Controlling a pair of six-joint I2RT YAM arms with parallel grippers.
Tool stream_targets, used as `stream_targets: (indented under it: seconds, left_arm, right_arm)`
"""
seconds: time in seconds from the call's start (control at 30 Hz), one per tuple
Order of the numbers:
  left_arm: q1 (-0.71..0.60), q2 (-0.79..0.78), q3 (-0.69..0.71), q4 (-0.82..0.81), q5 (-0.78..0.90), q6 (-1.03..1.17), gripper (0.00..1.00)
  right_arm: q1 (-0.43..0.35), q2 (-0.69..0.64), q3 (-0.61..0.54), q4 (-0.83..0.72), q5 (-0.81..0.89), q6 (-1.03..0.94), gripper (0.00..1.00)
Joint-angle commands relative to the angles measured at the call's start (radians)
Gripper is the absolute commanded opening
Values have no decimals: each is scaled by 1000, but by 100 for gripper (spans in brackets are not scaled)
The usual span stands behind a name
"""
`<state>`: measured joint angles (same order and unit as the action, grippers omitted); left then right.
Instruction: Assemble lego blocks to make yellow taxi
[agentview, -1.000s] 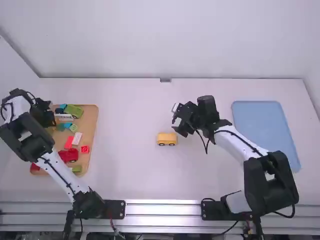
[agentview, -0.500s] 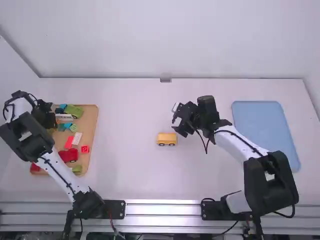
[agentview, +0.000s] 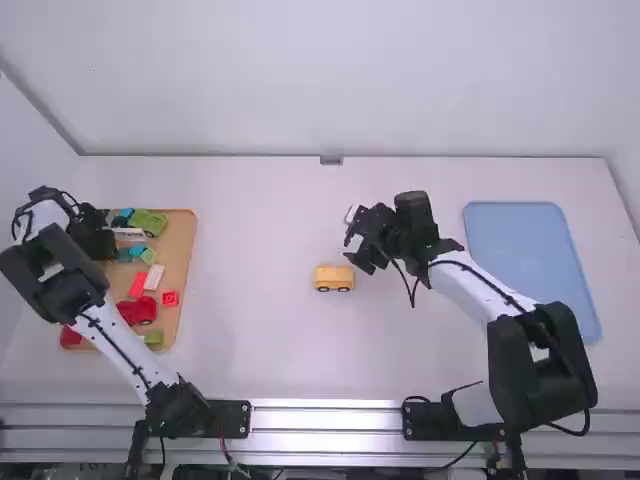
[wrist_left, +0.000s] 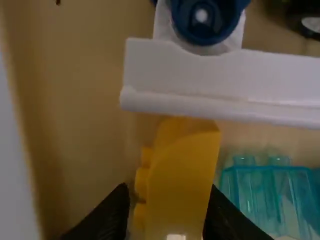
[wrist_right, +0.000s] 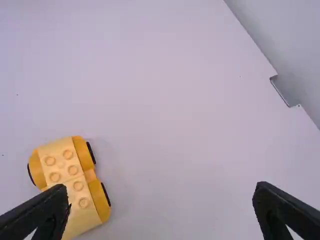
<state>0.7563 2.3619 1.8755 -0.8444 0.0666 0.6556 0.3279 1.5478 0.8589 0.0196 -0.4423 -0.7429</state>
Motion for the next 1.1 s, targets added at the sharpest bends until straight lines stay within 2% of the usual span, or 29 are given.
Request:
stream_targets:
  seconds: [0.0, 0.13, 0.47, 0.57, 0.73, 1.0, 1.07]
  left_arm:
    - [-5, 11, -21, 1, 9, 14, 38]
    - [3, 11, -28, 18, 32, 14, 36]
    - [-3, 11, -31, 30, 32, 14, 23]
    - [-7, 11, -31, 38, 32, -5, 23]
    - [-12, -3, -10, 7, 32, -12, 17]
    - [-43, -122, 33, -81, 135, 22, 15]
    - [-69, -197, 30, -90, 131, 22, 10]
  right_arm:
    - [0, -14, -2, -1, -5, 6, 98]
    - [0, -14, -2, 0, -5, 6, 98]
    - [1, -14, -2, -2, -5, 6, 98]
    - [0, -14, -2, -4, -5, 6, 98]
    - [0, -14, -2, -3, -6, 6, 98]
    - [23, -14, -2, 41, -5, 34, 98]
    - [35, -14, -2, 84, -5, 82, 98]
